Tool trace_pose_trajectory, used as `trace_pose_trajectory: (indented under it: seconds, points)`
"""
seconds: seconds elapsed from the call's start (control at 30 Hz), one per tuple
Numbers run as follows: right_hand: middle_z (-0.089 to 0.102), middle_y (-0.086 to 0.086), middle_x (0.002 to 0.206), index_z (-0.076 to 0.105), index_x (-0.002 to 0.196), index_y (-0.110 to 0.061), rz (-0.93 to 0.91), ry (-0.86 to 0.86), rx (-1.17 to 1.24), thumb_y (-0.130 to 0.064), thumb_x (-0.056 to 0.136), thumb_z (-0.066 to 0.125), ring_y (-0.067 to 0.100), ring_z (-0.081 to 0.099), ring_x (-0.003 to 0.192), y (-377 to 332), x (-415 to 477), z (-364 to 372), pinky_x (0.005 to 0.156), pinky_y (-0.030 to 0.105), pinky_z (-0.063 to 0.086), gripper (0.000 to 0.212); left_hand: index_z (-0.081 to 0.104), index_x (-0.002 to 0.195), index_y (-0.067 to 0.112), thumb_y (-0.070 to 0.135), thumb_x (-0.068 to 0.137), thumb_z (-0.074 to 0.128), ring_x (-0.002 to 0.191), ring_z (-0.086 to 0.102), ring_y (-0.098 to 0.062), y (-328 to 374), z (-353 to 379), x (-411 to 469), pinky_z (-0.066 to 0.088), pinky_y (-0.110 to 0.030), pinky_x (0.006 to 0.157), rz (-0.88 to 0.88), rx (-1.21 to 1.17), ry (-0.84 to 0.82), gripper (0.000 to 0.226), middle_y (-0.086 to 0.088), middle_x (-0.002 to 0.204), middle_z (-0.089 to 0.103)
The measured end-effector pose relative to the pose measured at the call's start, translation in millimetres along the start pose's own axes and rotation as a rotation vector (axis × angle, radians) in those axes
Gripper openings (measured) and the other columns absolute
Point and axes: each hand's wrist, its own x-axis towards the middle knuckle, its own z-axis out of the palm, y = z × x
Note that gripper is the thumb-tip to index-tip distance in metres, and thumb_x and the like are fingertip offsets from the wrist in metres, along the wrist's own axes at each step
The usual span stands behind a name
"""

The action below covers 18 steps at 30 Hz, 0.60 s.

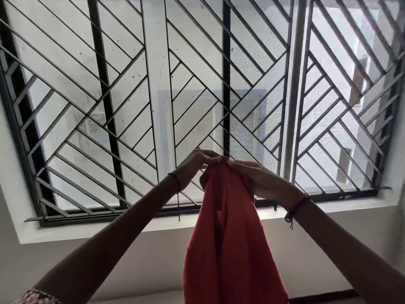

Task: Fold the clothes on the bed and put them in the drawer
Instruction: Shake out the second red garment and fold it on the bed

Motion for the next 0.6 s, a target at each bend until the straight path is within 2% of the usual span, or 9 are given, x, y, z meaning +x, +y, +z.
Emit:
trace_pose_trajectory:
  seconds: [0.07, 0.13, 0.2, 0.23, 0.33, 0.4, 0.47, 0.53, 0.6]
  points:
    - [0.071, 0.008, 0.097, 0.070, 0.098, -0.007, 0.011, -0.017, -0.062, -0.017, 0.084, 0.059, 0.015, 0.067, 0.086, 2, -5, 1, 0.085, 0.025, 0.053, 0.020, 0.070, 0.095, 0.004, 0.026, 0.073, 0.059, 0.087, 0.058, -0.011, -3, 0, 1, 0.041, -0.026, 0.082, -0.031, -0.012, 0.018, 0.034, -0.007, 0.091, 0.065]
    - [0.070, 0.007, 0.097, 0.066, 0.107, -0.003, 0.007, -0.004, -0.198, -0.009, 0.084, 0.062, 0.015, 0.066, 0.086, 5, -8, 3, 0.081, 0.023, 0.055, 0.024, 0.070, 0.093, -0.002, 0.019, 0.073, 0.060, 0.074, 0.061, -0.012, -8, -1, 4, 0.045, -0.021, 0.070, -0.080, -0.084, 0.046, 0.031, -0.008, 0.080, 0.067]
    - [0.070, 0.006, 0.093, 0.065, 0.107, 0.001, -0.003, 0.056, -0.296, -0.003, 0.084, 0.064, 0.015, 0.066, 0.082, 9, -8, 5, 0.072, 0.020, 0.055, 0.023, 0.072, 0.079, 0.004, 0.009, 0.079, 0.059, 0.058, 0.061, -0.008, -10, -2, 5, 0.047, -0.015, 0.058, -0.121, -0.157, 0.048, 0.014, -0.001, 0.065, 0.068]
    - [0.069, 0.005, 0.088, 0.065, 0.106, 0.001, -0.015, 0.083, -0.315, -0.001, 0.085, 0.063, 0.014, 0.065, 0.077, 9, -8, 5, 0.067, 0.018, 0.053, 0.021, 0.073, 0.074, 0.008, 0.007, 0.080, 0.058, 0.056, 0.061, -0.007, -11, -3, 5, 0.047, -0.014, 0.056, -0.124, -0.156, 0.044, 0.016, 0.001, 0.062, 0.067]
    - [0.066, -0.005, 0.075, 0.064, 0.108, -0.004, -0.044, 0.150, -0.375, 0.000, 0.089, 0.057, 0.005, 0.060, 0.065, 7, -8, 5, 0.056, 0.014, 0.048, 0.021, 0.070, 0.081, 0.001, 0.004, 0.082, 0.060, 0.055, 0.059, -0.005, -7, -5, 10, 0.047, -0.013, 0.056, -0.114, -0.057, 0.053, 0.011, 0.001, 0.062, 0.065]
    - [0.062, -0.011, 0.061, 0.063, 0.097, -0.009, -0.065, 0.194, -0.411, 0.003, 0.091, 0.050, -0.001, 0.056, 0.053, 9, -6, 6, 0.050, 0.013, 0.045, 0.018, 0.068, 0.088, -0.003, 0.000, 0.084, 0.058, 0.057, 0.057, -0.006, -4, -4, 12, 0.046, -0.012, 0.055, -0.120, 0.030, 0.088, 0.011, -0.002, 0.065, 0.063]
    - [0.060, -0.011, 0.053, 0.060, 0.083, -0.009, -0.083, 0.240, -0.406, 0.005, 0.092, 0.045, 0.000, 0.055, 0.047, 13, -2, 12, 0.046, 0.013, 0.043, 0.022, 0.069, 0.088, -0.002, 0.000, 0.085, 0.059, 0.061, 0.055, -0.009, -1, -3, 11, 0.045, -0.014, 0.056, -0.122, 0.082, 0.102, 0.011, -0.006, 0.068, 0.062]
    - [0.062, -0.006, 0.056, 0.060, 0.077, -0.009, -0.094, 0.293, -0.411, 0.000, 0.093, 0.047, 0.006, 0.056, 0.052, 18, 2, 16, 0.047, 0.014, 0.044, 0.022, 0.069, 0.090, -0.004, 0.002, 0.085, 0.060, 0.067, 0.052, -0.014, 1, -3, 11, 0.043, -0.017, 0.058, -0.113, 0.116, 0.101, 0.012, -0.009, 0.071, 0.060]
    - [0.063, -0.003, 0.064, 0.063, 0.080, -0.010, -0.106, 0.331, -0.428, -0.008, 0.093, 0.051, 0.010, 0.057, 0.061, 21, 3, 16, 0.051, 0.016, 0.045, 0.018, 0.068, 0.096, -0.009, 0.001, 0.084, 0.061, 0.069, 0.052, -0.016, 1, -5, 13, 0.042, -0.021, 0.061, -0.132, 0.126, 0.130, 0.017, -0.009, 0.070, 0.061]
